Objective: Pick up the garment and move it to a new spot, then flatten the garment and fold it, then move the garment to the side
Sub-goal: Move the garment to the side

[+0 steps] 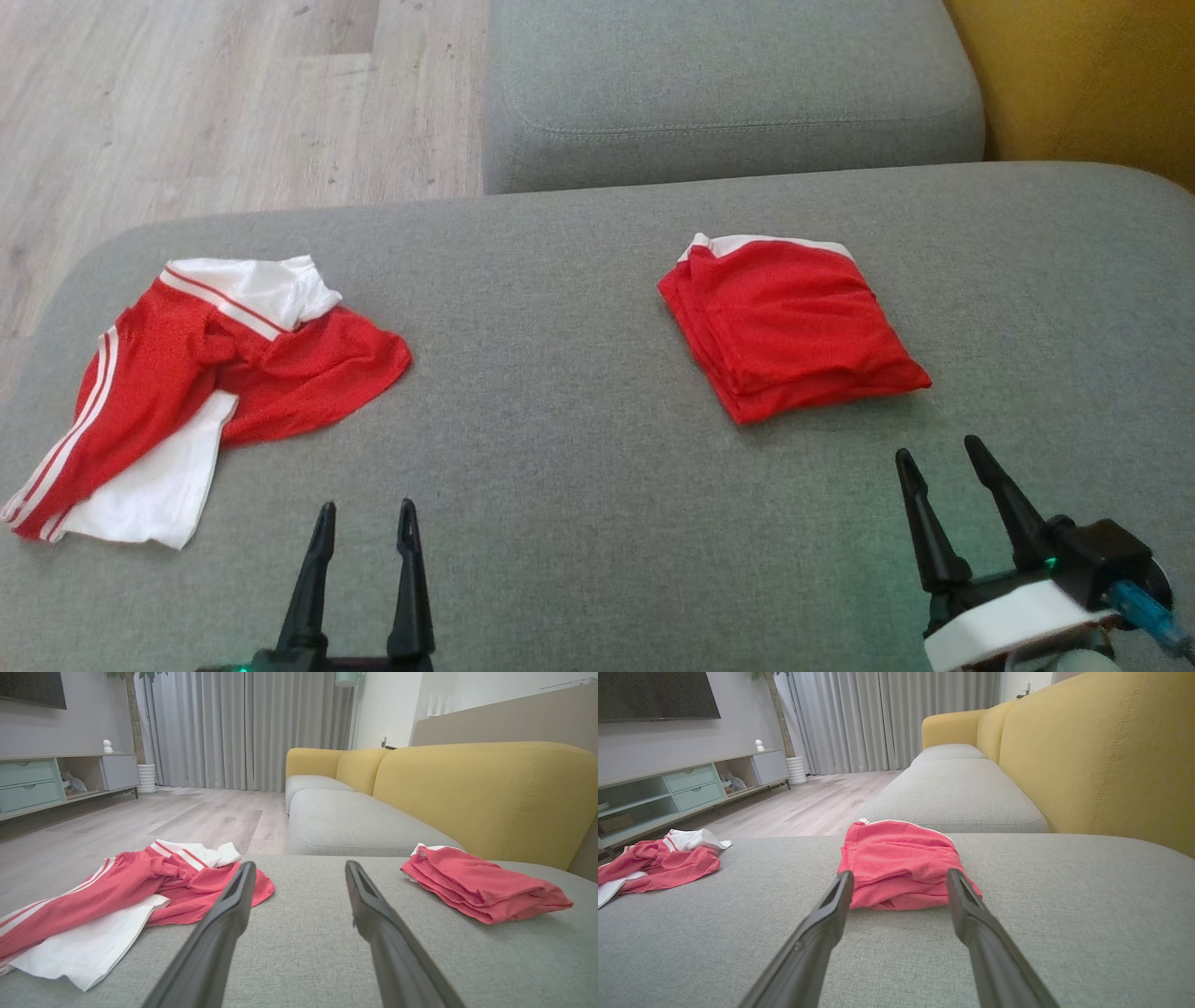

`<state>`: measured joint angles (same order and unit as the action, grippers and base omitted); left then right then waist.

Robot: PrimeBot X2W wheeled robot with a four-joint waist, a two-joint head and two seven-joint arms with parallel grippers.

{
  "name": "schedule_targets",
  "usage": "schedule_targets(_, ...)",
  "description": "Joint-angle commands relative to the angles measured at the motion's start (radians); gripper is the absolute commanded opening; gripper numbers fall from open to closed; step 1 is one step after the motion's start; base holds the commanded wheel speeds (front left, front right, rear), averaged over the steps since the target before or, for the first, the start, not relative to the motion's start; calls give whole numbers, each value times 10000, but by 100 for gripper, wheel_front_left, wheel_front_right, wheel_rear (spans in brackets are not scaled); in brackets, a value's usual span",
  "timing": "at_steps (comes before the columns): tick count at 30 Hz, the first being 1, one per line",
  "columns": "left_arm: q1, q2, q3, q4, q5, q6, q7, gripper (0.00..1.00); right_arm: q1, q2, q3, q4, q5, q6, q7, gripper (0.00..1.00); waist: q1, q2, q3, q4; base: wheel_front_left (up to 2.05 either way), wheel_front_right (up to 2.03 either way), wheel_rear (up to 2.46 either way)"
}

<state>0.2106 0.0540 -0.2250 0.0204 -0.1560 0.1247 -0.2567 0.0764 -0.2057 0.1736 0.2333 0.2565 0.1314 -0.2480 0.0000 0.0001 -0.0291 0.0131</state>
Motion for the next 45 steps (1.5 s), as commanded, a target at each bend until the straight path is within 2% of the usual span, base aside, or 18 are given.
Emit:
schedule_targets(1, -348, -37, 346, -277, 73, -23, -51, 100, -136, -91, 122, -310, -62, -7, -136, 100, 0, -1, -3, -2, 0, 0, 0)
schedule_targets(19, -250, -38, 367, -154, 119, -93, -51, 100, -22, 143, 72, -277, -188, -7, -137, 100, 0, -1, -107, -150, 0, 0, 0)
schedule_targets(30, -393, -38, 224, -229, 138, -37, -51, 100, -222, 92, -17, -336, -126, -7, -137, 100, 0, -1, 523, -325, 0, 0, 0)
schedule_targets(36, -898, -38, 86, -418, 178, -18, -51, 100, -1238, -144, -142, -423, 88, -7, -137, 100, 0, -1, 1568, -445, 0, 0, 0)
schedule_targets(41, -1384, -38, 13, -472, 227, -1, -51, 100, -2510, -686, 112, 36, 345, -7, -109, 100, 0, -1, 2341, -511, 0, 0, 0)
schedule_targets(45, -1865, -38, -168, -441, 265, 5, -51, 100, -4010, -1249, 291, 787, 820, -7, 648, 100, 0, -1, 2947, -456, 0, 0, 0)
